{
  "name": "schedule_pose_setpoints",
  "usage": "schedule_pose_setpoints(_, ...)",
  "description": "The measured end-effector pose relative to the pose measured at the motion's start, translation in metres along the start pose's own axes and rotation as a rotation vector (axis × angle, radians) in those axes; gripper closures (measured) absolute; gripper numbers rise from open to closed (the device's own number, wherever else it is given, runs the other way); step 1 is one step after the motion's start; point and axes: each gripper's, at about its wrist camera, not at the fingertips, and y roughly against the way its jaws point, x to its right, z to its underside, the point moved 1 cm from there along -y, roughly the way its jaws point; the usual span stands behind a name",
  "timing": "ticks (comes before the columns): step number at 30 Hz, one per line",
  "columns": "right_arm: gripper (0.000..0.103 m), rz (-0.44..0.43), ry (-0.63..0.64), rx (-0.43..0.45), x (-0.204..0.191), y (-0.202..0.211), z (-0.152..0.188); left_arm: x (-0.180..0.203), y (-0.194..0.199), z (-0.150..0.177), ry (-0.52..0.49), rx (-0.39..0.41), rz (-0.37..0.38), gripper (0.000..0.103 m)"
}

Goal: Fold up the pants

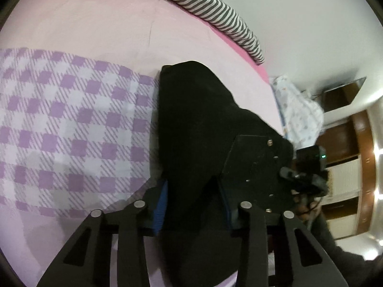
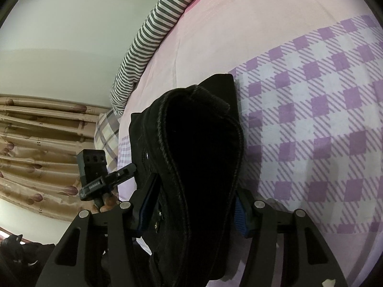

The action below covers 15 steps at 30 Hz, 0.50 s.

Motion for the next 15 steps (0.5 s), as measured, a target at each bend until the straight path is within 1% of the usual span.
schedule_pose_setpoints(2,0.050,0.000,-0.002,0.001,-0.001,0.000,0.001,0.005,-0.001,0.001,-0.035,-0.008,0.013,0.065)
schedule_pose_setpoints(3,0.050,0.000,-0.002,0.002,-0.001,0.000,0.001,0.007,-0.003,0.000,-0.045,-0.015,0.005,0.065)
schedule_pose_setpoints(6,0.050,0.000,-0.002,0.001,0.000,0.000,0.000,0.002,-0.006,-0.002,-0.036,-0.033,0.028,0.065)
schedule_pose_setpoints(8,0.050,0.000,-0.002,0.001,0.000,0.000,0.000,-0.010,-0.004,-0.004,-0.008,-0.057,0.031,0.065)
schedule_pose_setpoints(10,0.051,0.000,-0.004,0.001,0.000,0.000,0.000,-0.016,-0.002,-0.004,0.002,-0.057,0.062,0.065)
schedule_pose_setpoints(13,0.051,-0.001,-0.006,0.003,0.001,0.000,0.000,-0.016,-0.003,-0.005,-0.019,-0.051,0.079,0.065)
schedule_pose_setpoints(15,0.051,-0.001,-0.016,0.007,0.001,-0.001,0.000,-0.016,-0.005,-0.007,-0.012,-0.048,0.094,0.065)
